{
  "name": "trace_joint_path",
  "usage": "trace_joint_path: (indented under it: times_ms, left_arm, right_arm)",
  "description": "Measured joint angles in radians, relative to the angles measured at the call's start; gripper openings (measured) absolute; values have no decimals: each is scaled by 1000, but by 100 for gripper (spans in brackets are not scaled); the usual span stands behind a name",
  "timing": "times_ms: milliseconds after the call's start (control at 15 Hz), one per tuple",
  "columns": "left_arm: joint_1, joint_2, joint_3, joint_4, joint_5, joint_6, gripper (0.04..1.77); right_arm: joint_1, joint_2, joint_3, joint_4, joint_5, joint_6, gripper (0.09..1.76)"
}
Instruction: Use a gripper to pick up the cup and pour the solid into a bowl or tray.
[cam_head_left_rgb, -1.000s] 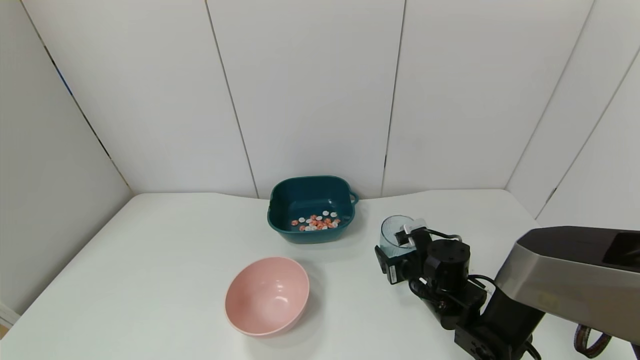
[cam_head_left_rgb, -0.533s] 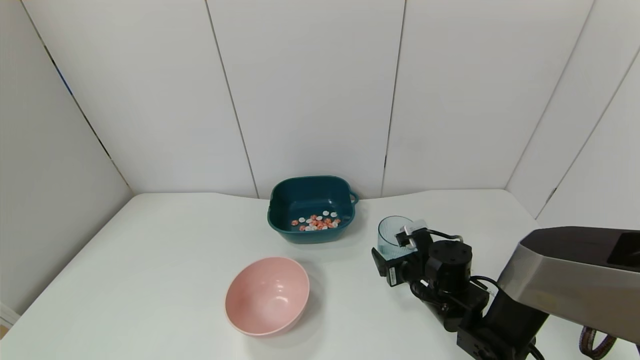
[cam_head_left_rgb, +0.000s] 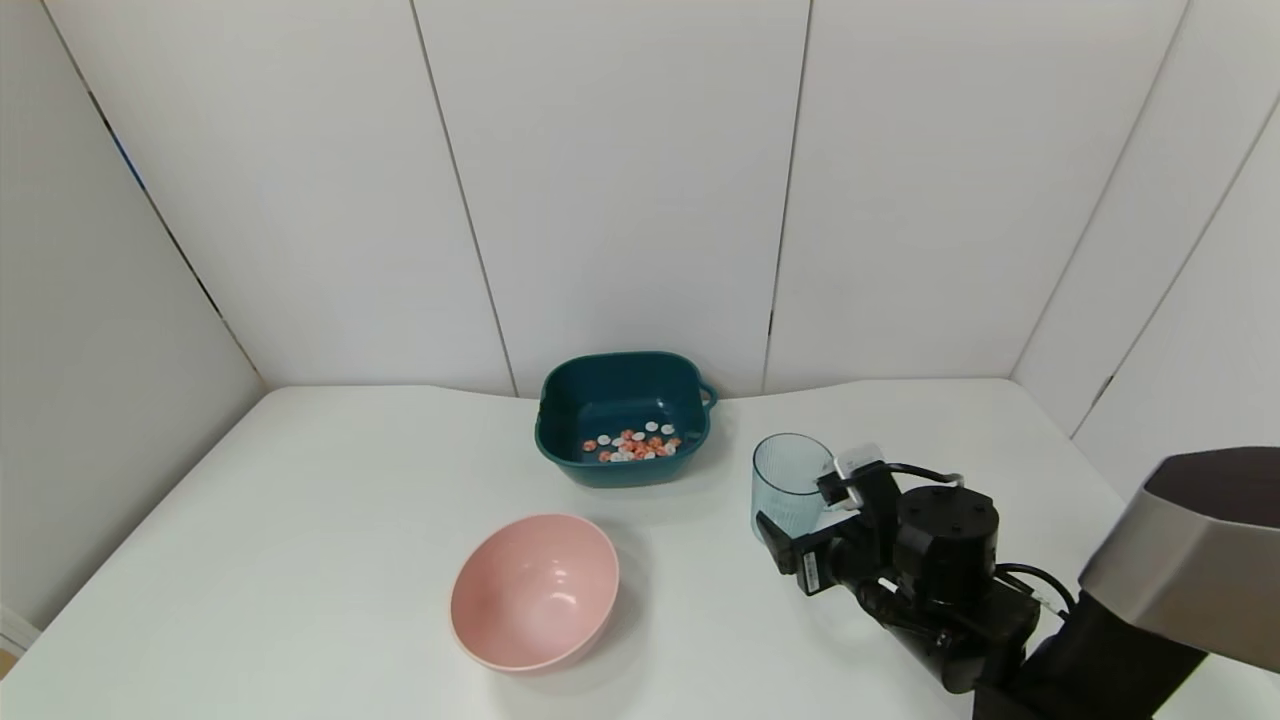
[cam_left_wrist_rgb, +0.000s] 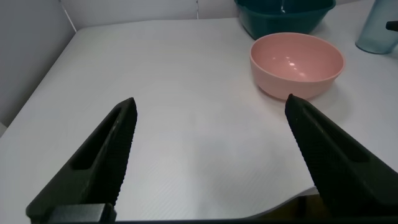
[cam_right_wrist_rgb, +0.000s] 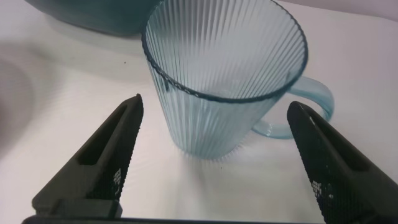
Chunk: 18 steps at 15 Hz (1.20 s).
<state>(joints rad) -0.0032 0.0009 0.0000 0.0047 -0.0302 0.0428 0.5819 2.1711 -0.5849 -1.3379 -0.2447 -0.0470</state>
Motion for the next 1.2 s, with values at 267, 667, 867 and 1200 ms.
trace_joint_path:
  times_ms: [267, 667, 867, 1200]
  left_arm:
    - [0, 0, 0, 0, 0, 0, 172]
    - [0, 0, 0, 0, 0, 0, 172]
    - [0, 0, 0, 0, 0, 0, 172]
    - [0, 0, 0, 0, 0, 0, 172]
  right_arm:
    - [7, -98, 109, 27, 2, 3, 169]
    - [13, -285, 254, 104, 6, 7, 170]
    - [19, -433, 269, 316, 7, 8, 170]
    - [32, -719, 210, 737, 7, 8, 170]
